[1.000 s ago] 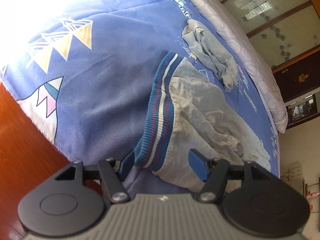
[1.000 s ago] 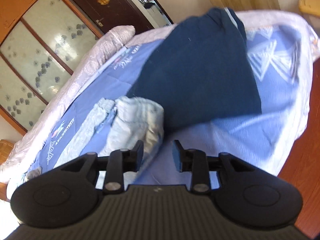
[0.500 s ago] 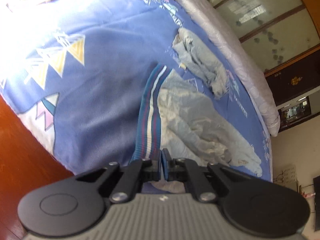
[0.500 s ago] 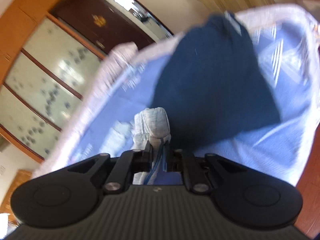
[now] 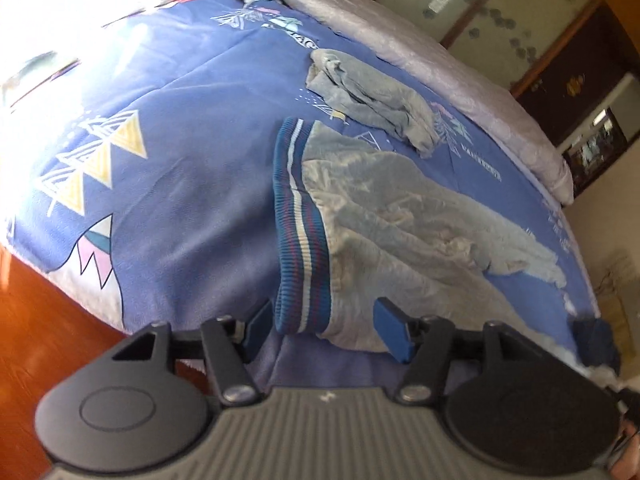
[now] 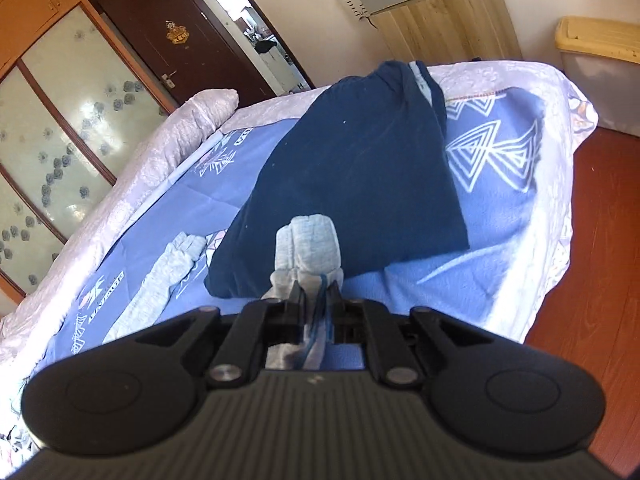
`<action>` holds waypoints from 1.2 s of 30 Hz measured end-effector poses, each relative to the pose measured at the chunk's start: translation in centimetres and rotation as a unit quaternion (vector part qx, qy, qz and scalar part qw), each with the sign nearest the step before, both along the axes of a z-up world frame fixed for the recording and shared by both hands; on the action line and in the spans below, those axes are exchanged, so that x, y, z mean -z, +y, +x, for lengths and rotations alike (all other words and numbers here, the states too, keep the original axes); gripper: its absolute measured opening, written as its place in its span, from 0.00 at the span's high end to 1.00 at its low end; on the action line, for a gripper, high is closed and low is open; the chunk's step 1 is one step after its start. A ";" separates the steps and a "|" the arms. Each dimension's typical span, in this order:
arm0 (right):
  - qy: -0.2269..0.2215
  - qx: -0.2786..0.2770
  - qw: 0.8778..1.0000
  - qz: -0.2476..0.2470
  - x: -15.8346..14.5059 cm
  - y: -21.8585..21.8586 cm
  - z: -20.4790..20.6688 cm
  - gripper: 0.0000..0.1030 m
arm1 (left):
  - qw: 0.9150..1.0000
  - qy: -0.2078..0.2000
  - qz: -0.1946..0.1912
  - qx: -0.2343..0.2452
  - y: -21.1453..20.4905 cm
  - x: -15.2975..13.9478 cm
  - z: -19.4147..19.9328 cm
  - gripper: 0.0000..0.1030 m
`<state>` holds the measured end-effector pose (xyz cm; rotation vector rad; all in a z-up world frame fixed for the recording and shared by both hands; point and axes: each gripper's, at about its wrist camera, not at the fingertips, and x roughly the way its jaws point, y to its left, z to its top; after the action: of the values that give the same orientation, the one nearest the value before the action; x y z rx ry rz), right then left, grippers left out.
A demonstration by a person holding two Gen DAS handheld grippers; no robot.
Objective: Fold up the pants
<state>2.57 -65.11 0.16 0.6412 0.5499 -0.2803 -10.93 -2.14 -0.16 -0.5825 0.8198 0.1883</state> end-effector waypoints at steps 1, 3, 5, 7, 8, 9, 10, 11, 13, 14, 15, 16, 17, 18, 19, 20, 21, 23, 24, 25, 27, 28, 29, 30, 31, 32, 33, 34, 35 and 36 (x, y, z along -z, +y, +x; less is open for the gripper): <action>0.000 -0.002 1.000 0.000 0.0 0.1 0.3 0.89 | 1.000 0.002 0.021 0.018 -0.7 0.2 0.4 0.36; -0.002 -0.005 1.000 -0.001 -0.1 0.1 0.6 0.89 | 0.997 0.004 0.055 0.047 -1.8 0.7 1.1 0.28; -0.003 -0.006 1.000 0.001 -0.1 -0.1 0.5 0.89 | 0.995 0.002 0.081 0.062 -2.5 1.3 1.8 0.27; -0.002 -0.006 1.000 0.002 -0.1 0.0 0.4 0.89 | 0.994 0.005 0.089 0.063 -2.6 2.0 2.6 0.31; 0.000 -0.006 1.000 0.002 -0.1 0.4 0.3 0.89 | 0.994 0.012 0.086 0.064 -2.5 2.5 3.0 0.37; 0.001 -0.005 1.000 0.003 -0.1 0.8 0.2 0.89 | 0.994 0.028 0.079 0.071 -2.4 3.1 3.4 0.61; 0.002 -0.005 1.000 0.004 0.0 1.1 0.1 0.89 | 0.994 0.036 0.066 0.076 -2.2 3.5 3.5 0.61; 0.001 -0.006 1.000 0.003 -0.1 1.2 0.0 0.89 | 0.995 0.032 0.056 0.071 -1.9 3.4 3.3 0.63; -0.002 -0.004 1.000 0.000 -0.4 1.7 -0.2 0.89 | 0.996 0.035 0.033 0.069 -1.1 2.6 2.6 0.82; -0.005 -0.003 1.000 -0.003 -0.6 1.8 -0.4 0.89 | 0.998 0.030 0.014 0.060 -0.5 2.0 2.0 0.82; -0.010 -0.001 1.000 -0.005 -0.9 1.8 -0.5 0.89 | 0.998 0.023 -0.001 0.052 0.2 1.3 1.3 0.82; -0.014 0.004 1.000 -0.007 -1.3 1.8 -0.7 0.89 | 0.999 0.016 -0.009 0.044 0.9 0.5 0.5 0.83; -0.020 0.008 1.000 -0.008 -1.7 1.7 -0.9 0.89 | 0.999 0.010 -0.016 0.036 1.7 -0.5 -0.4 0.84; -0.027 0.011 1.000 -0.008 -2.0 1.7 -1.2 0.90 | 0.999 0.005 -0.022 0.029 2.5 -1.3 -1.1 0.90; -0.035 0.014 0.999 -0.008 -2.5 1.7 -1.5 0.90 | 0.999 0.003 -0.026 0.020 3.3 -2.1 -1.9 0.98; -0.041 0.017 0.999 -0.010 -2.8 1.8 -1.8 0.90 | 1.000 0.002 -0.025 0.008 4.2 -2.9 -2.6 0.98; -0.046 0.017 0.999 -0.012 -3.1 2.0 -2.0 0.90 | 1.000 0.001 -0.015 0.000 4.9 -3.6 -3.1 0.98; -0.043 0.018 0.999 -0.025 -3.1 2.5 -2.4 0.90 | 1.000 0.011 0.006 -0.009 5.9 -4.3 -4.0 0.98; -0.038 0.016 0.999 -0.033 -2.9 2.7 -2.4 0.89 | 1.000 0.018 0.004 -0.012 6.3 -4.3 -4.1 0.98; -0.030 0.016 0.999 -0.039 -2.6 2.9 -2.4 0.89 | 1.000 0.020 -0.009 -0.011 6.5 -4.0 -4.2 0.98; -0.015 0.021 0.999 -0.030 -1.6 2.9 -2.3 0.89 | 0.999 0.013 -0.032 -0.001 6.1 -3.1 -4.1 0.97; -0.011 0.023 0.999 -0.025 -1.2 2.9 -2.3 0.89 | 0.999 0.012 -0.029 0.002 5.5 -2.7 -3.9 0.93; -0.007 0.023 0.999 -0.025 -1.0 3.0 -2.3 0.89 | 1.000 0.012 -0.023 0.009 4.6 -2.2 -3.5 0.87; -0.004 0.021 0.999 -0.029 -0.9 3.2 -2.3 0.89 | 1.000 0.009 -0.018 0.016 3.8 -1.7 -3.1 0.74; -0.003 0.018 0.999 -0.033 -0.9 3.3 -2.2 0.89 | 1.000 0.005 -0.011 0.023 2.8 -1.2 -2.6 0.62; -0.003 0.015 0.999 -0.035 -1.0 3.5 -2.2 0.89 | 0.999 0.003 0.000 0.032 1.9 -0.7 -2.2 0.58; -0.003 0.013 0.999 -0.036 -1.0 3.7 -2.2 0.89 | 0.999 0.002 0.010 0.040 1.1 -0.3 -1.8 0.52; -0.004 0.011 0.999 -0.037 -1.1 3.8 -2.2 0.89 | 0.999 0.003 0.014 0.047 0.5 0.2 -1.4 0.48; -0.004 0.009 0.999 -0.038 -1.2 4.1 -2.2 0.89 | 0.998 0.003 0.013 0.053 0.0 0.7 -0.9 0.46; -0.004 0.008 0.999 -0.039 -1.2 4.2 -2.2 0.89 | 0.998 0.002 0.011 0.055 -0.3 1.1 -0.6 0.40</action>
<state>0.38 -60.91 1.36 0.5712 0.5231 -0.3122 -11.54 -2.49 -1.24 -0.5153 0.8499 0.0972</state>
